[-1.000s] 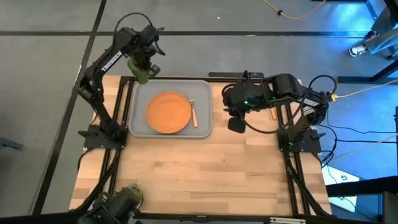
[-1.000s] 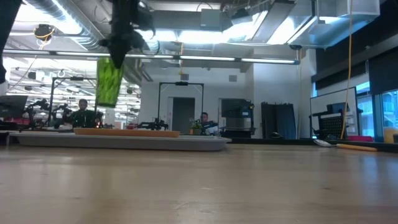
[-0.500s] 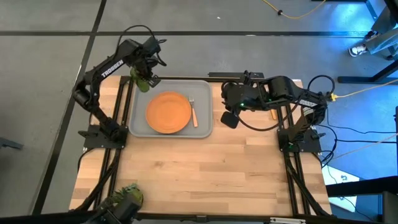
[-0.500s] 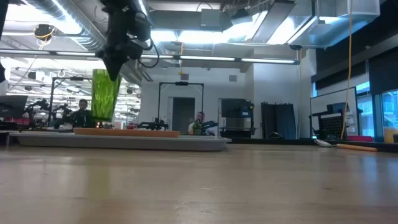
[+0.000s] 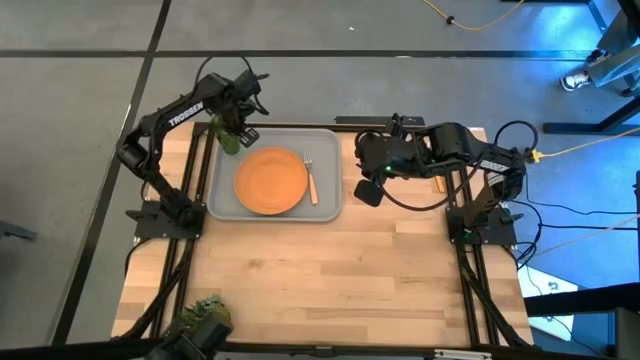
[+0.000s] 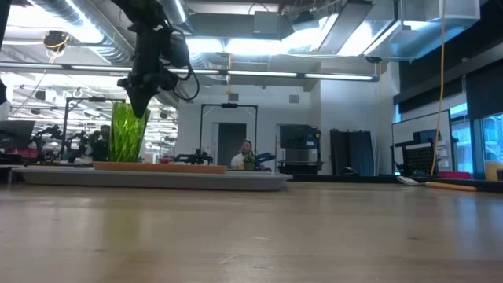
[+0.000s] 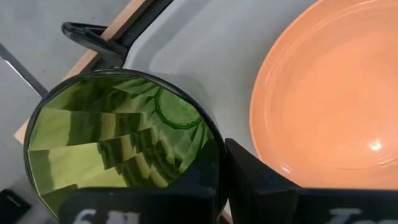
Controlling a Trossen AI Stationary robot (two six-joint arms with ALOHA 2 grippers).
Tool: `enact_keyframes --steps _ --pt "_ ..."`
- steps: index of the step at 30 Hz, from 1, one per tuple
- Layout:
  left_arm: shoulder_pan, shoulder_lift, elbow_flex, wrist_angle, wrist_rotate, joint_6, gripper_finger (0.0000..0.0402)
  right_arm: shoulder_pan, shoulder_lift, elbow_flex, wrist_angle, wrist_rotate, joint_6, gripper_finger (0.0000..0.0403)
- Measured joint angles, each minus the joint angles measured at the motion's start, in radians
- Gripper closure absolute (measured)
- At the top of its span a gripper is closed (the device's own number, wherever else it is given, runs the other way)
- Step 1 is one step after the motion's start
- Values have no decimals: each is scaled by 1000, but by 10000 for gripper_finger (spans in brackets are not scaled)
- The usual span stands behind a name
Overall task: Pick and place plate/cup/fork/spoon on tray
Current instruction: Put the green glass on the gray serving tray to the top left of the orange plate
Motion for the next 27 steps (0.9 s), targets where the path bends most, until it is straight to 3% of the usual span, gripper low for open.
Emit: enact_keyframes --steps 14,21,27 --pt "-1 -2 -72 73 39 0 399 0 0 0 -1 0 0 313" --pt "-6 3 -76 61 15 0 359 0 0 0 -1 0 -3 313" --pt "-10 2 -76 34 13 -7 347 0 0 0 -1 0 -23 313"
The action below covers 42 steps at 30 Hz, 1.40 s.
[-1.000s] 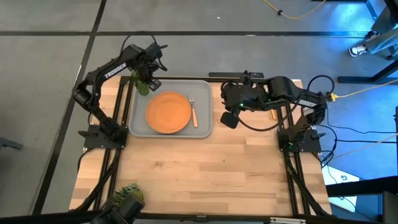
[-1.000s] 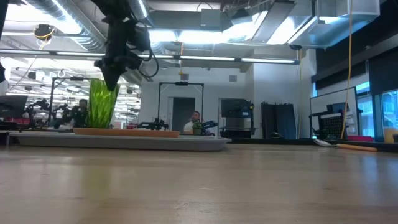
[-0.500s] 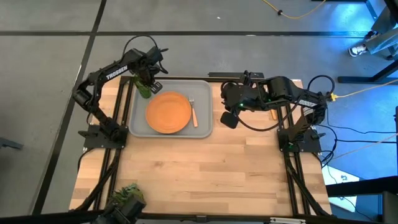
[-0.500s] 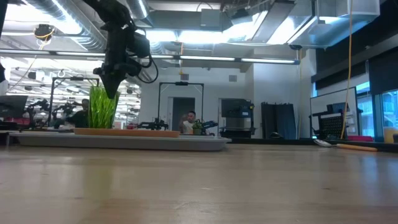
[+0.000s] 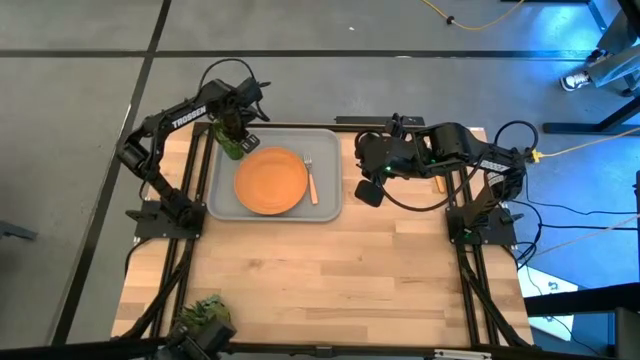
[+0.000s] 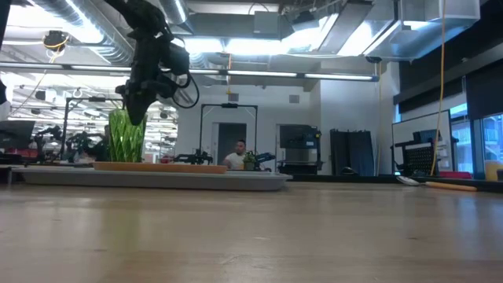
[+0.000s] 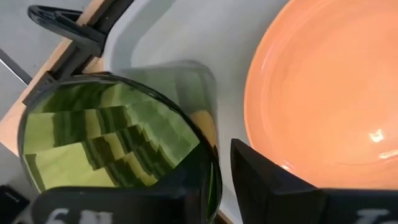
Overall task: Pick and place plate/cup/fork/spoon on tray
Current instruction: Put the green glass on the gray serving tray to the top left of the orange plate, then put the orange spoon on the gray serving tray to the right side of the orange fork
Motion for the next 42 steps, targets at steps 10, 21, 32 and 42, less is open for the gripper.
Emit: enact_keyframes --steps 10,21,32,42 --pt "0 0 1 -36 -2 4 348 0 0 0 0 0 0 313" --pt "0 -21 50 -54 -24 8 348 0 0 0 0 -8 1 313" --pt "-3 -40 221 -182 -50 30 348 0 0 0 0 -41 -9 313" --pt "-134 -91 485 -284 -42 -27 348 -66 -7 0 -55 -3 74 313"
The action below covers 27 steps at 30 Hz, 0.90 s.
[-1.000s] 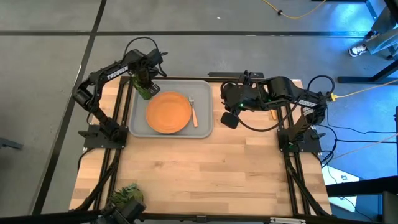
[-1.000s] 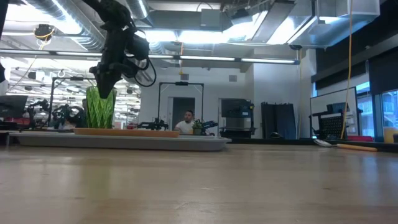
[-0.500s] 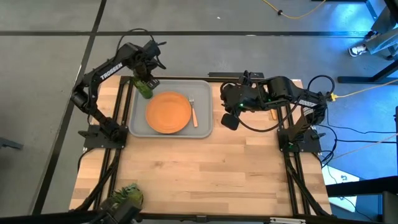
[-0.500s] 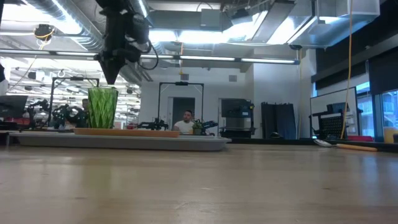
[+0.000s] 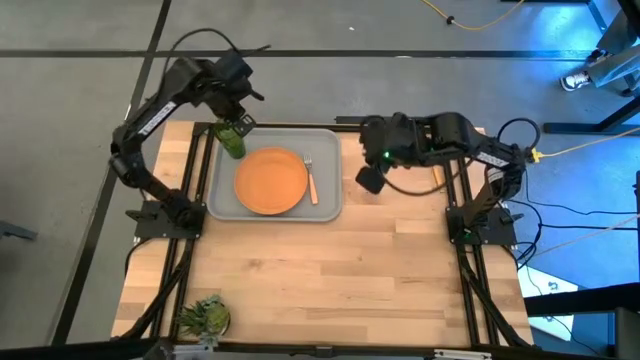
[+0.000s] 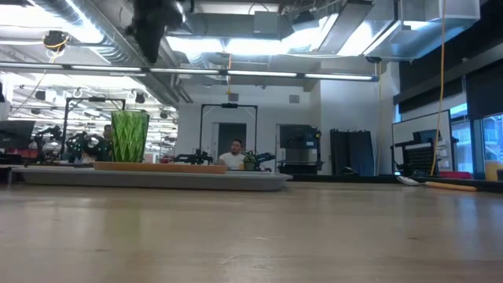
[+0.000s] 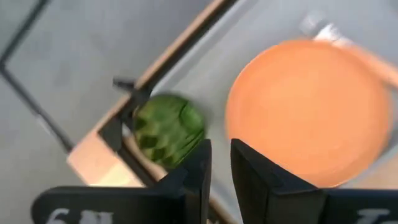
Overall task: Pick and place plate/cup/fork/spoon on tray
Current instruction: Put the orange spoon on the gray serving tray to the right side of the orange fork
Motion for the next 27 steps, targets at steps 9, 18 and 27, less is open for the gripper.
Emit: enact_keyframes --steps 9,18,27 --pt "-161 -107 144 4 -6 -48 348 -204 -11 0 0 -2 77 313" --pt "-237 -202 145 9 -8 -53 348 -426 -21 -13 3 -72 177 313" --pt "-274 -222 145 4 -9 -15 348 -520 -163 -377 0 -99 500 313"
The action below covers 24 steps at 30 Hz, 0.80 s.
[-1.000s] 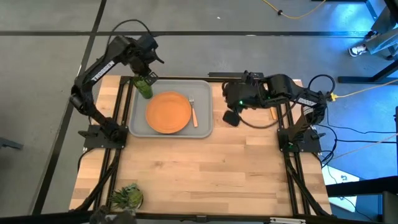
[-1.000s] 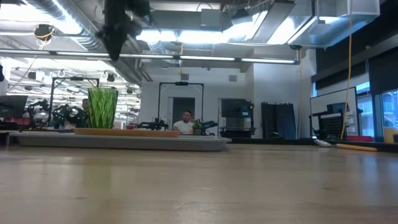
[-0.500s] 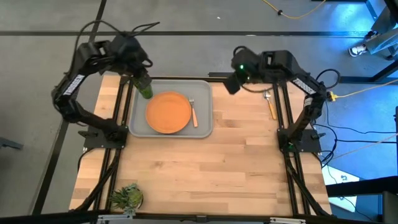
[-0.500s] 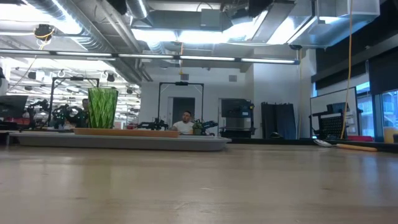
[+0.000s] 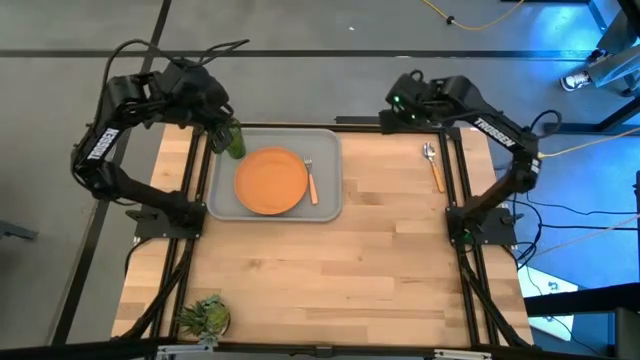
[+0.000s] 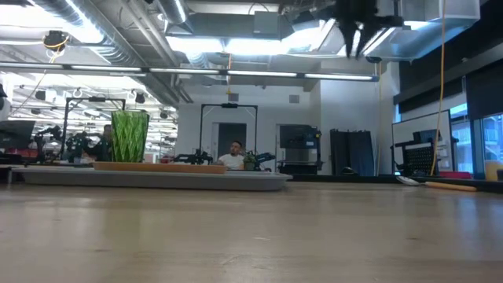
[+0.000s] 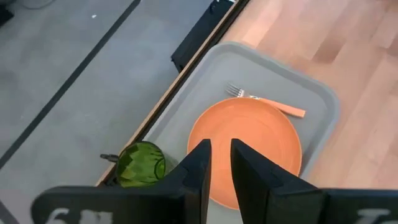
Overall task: Pick and place plate/cup/fork/spoon on tray
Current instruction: Put the orange spoon on the gray serving tray to the right side of the orange fork
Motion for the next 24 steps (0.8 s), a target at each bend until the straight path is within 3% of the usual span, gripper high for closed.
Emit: enact_keyframes --steps 3,8,14,24 --pt "0 3 0 0 0 14 348 -22 -54 -145 0 22 119 313" --pt "0 10 -17 32 0 24 348 -38 -113 -364 0 20 186 313" --pt "0 19 -63 88 0 18 348 -82 -123 -592 36 0 115 313" --pt "1 28 -200 183 4 15 348 -202 -121 -949 373 -64 24 313"
